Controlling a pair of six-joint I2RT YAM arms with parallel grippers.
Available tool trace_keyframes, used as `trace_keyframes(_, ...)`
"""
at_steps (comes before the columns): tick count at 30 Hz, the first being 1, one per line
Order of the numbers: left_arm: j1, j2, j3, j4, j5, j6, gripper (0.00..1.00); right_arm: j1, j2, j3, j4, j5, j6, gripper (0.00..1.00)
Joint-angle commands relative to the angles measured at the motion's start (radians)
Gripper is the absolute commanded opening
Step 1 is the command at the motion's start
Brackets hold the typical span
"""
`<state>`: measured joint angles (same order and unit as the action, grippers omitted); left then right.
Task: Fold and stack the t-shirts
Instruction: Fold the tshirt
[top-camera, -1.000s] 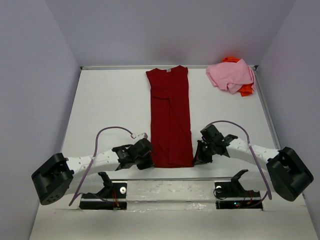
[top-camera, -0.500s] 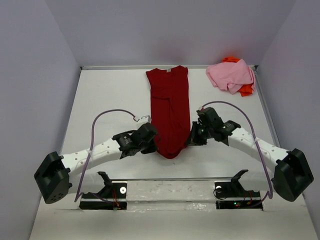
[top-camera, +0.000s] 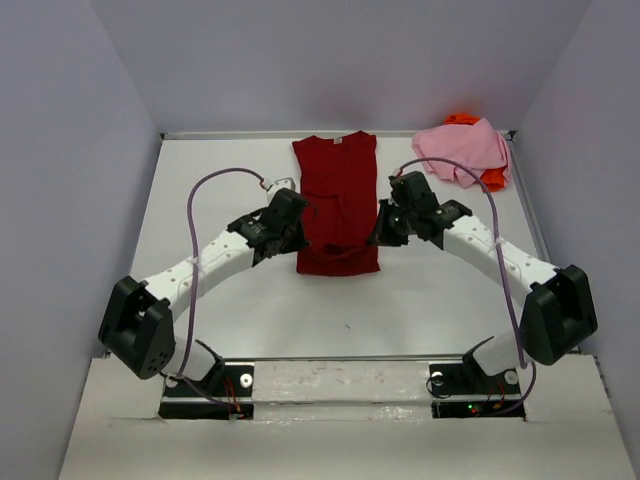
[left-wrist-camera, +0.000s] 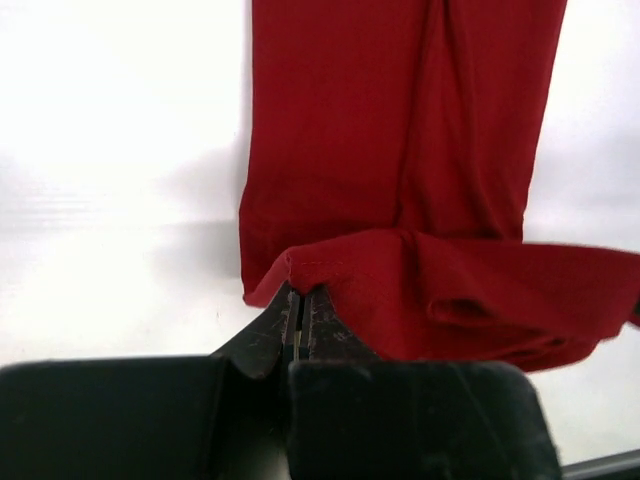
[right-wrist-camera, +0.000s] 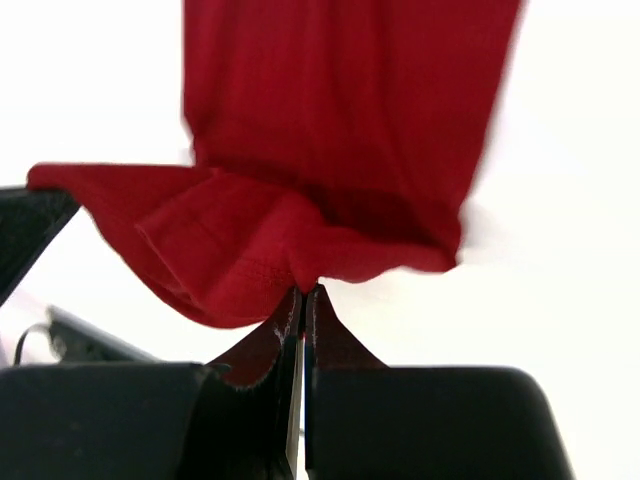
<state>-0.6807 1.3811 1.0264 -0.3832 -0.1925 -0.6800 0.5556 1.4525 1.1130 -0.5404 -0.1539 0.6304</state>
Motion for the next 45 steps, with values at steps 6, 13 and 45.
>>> trace_keyframes(6,0.107,0.136,0.175,0.043,0.036,0.146,0.00,-0.097,0.117,0.195,0.013,0.013,-0.112,0.00)
trace_keyframes(13,0.136,0.223,0.235,0.063,0.105,0.180,0.00,-0.140,0.154,0.223,0.033,-0.007,-0.121,0.00)
trace_keyframes(45,0.244,0.507,0.437,0.104,0.177,0.260,0.00,-0.230,0.399,0.372,0.157,-0.038,-0.161,0.00)
